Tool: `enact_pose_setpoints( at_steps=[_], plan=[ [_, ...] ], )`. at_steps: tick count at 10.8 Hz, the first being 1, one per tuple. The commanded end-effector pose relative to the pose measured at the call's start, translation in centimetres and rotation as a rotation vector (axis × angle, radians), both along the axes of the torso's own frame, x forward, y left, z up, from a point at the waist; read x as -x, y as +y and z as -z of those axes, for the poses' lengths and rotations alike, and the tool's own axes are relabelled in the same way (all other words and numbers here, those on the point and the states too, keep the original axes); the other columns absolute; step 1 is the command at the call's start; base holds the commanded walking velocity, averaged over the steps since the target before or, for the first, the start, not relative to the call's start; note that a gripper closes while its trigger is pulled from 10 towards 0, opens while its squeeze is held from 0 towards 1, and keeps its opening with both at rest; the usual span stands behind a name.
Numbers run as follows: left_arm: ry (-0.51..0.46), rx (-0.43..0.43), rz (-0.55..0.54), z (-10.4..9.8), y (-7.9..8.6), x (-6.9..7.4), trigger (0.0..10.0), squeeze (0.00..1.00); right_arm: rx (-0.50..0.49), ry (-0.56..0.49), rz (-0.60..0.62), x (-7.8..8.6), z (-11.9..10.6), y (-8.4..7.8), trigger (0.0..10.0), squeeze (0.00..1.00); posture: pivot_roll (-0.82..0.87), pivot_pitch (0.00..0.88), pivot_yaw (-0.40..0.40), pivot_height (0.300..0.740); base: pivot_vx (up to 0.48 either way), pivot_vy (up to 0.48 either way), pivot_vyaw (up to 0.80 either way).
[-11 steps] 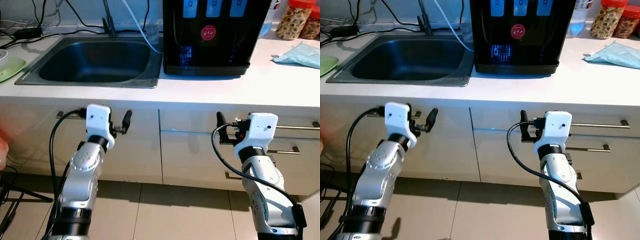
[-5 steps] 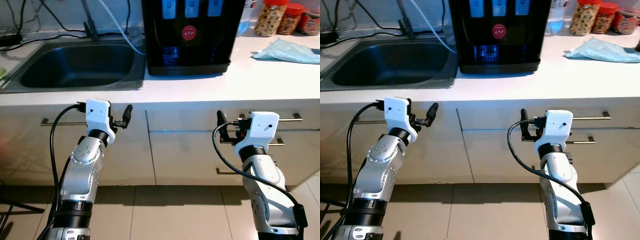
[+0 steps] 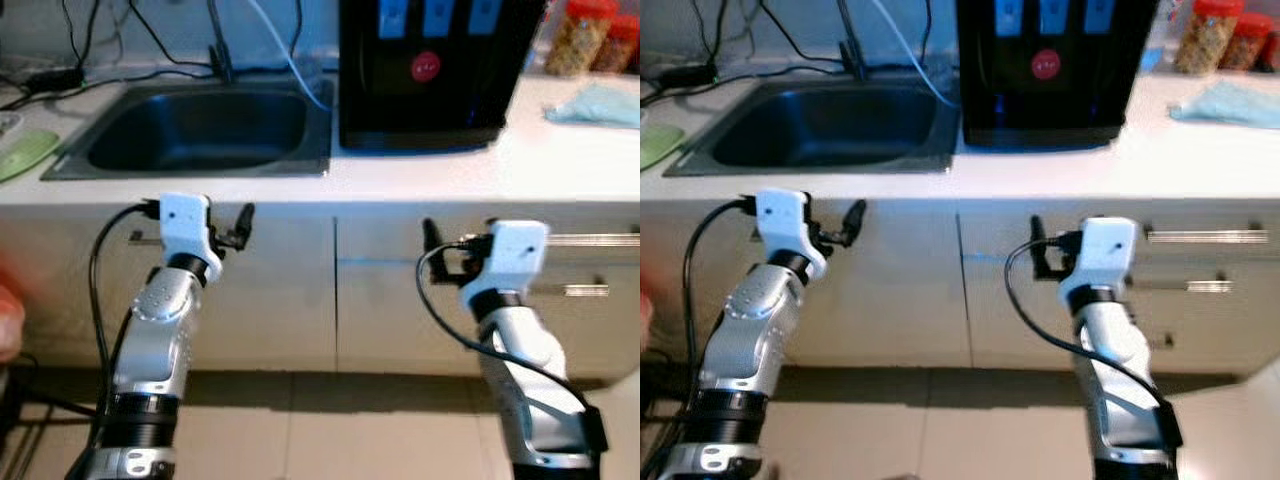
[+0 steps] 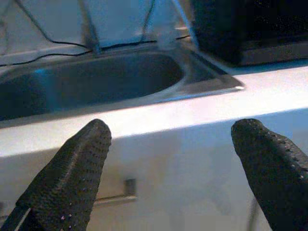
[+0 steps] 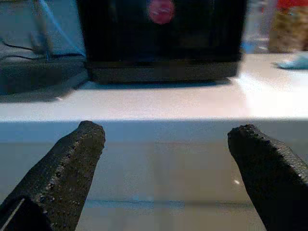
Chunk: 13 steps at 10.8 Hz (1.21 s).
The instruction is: Kitchen organization
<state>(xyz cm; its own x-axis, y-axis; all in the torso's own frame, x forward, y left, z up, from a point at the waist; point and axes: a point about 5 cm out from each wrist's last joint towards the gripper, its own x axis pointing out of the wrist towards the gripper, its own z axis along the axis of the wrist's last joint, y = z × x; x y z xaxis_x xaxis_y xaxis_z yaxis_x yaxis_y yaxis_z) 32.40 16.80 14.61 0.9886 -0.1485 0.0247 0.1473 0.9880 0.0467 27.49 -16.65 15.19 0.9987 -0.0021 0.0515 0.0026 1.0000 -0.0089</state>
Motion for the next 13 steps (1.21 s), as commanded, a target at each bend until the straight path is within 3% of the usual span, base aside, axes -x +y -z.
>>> enact_pose_setpoints(
  at_steps=[1,9,12,13],
  plan=[
    [0.008,-0.007,-0.021,0.1,0.7,0.0,10.0,0.00,-0.014,-0.009,-0.017,-0.1,-0.4,0.4,10.0,0.00,-0.02,0.000,0.091,0.740,0.000,0.409,0.00],
    [0.005,-0.006,-0.028,0.2,0.5,-0.4,10.0,0.00,-0.016,-0.034,-0.026,-0.6,-1.1,0.8,10.0,0.00,-0.01,0.000,0.088,0.740,0.000,0.386,0.00],
    [-0.004,0.007,-0.041,0.3,0.1,-0.5,10.0,0.00,-0.002,-0.034,-0.050,-0.8,-1.1,1.0,10.0,0.00,-0.02,0.000,0.063,0.740,0.000,0.000,0.00],
    [-0.008,0.037,-0.045,0.5,-0.8,-0.5,10.0,0.00,0.025,-0.031,-0.081,-0.9,-1.5,0.9,10.0,0.00,-0.02,0.000,0.034,0.740,0.000,0.000,0.00]
  ],
)
